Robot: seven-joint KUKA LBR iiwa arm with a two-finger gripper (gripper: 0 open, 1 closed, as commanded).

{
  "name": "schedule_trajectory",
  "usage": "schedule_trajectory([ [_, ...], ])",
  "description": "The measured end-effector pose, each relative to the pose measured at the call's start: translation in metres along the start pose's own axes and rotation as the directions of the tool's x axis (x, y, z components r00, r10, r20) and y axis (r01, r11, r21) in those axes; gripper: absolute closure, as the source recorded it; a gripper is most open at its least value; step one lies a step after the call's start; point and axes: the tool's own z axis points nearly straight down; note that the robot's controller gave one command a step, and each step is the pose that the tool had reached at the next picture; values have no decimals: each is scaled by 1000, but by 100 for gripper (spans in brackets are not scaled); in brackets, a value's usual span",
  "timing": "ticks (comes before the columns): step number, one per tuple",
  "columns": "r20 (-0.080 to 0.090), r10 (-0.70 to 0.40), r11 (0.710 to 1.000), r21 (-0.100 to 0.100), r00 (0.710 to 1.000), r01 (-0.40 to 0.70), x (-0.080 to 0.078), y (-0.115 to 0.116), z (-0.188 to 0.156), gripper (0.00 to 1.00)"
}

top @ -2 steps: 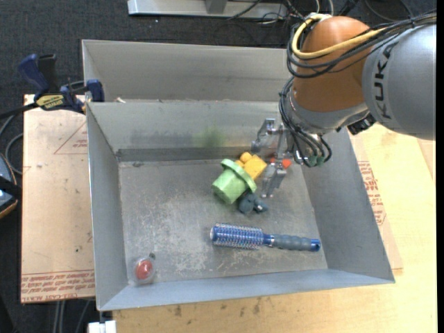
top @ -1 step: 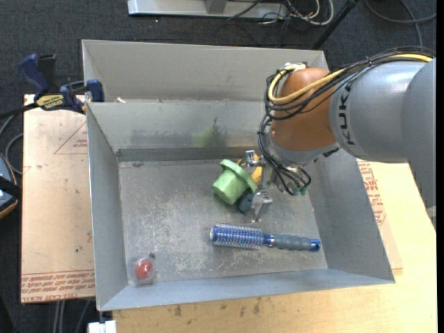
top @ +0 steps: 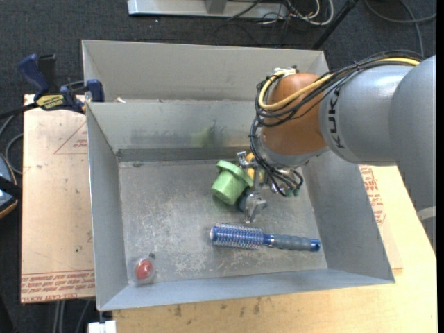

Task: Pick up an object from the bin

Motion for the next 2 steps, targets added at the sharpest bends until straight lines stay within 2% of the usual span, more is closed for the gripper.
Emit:
schedule_trajectory([
  [1,6,0,1000,-2,1000,0,-2,1,-2,100],
  [2,-8,-18,1000,-5,1000,18,-3,-3,-144,100],
])
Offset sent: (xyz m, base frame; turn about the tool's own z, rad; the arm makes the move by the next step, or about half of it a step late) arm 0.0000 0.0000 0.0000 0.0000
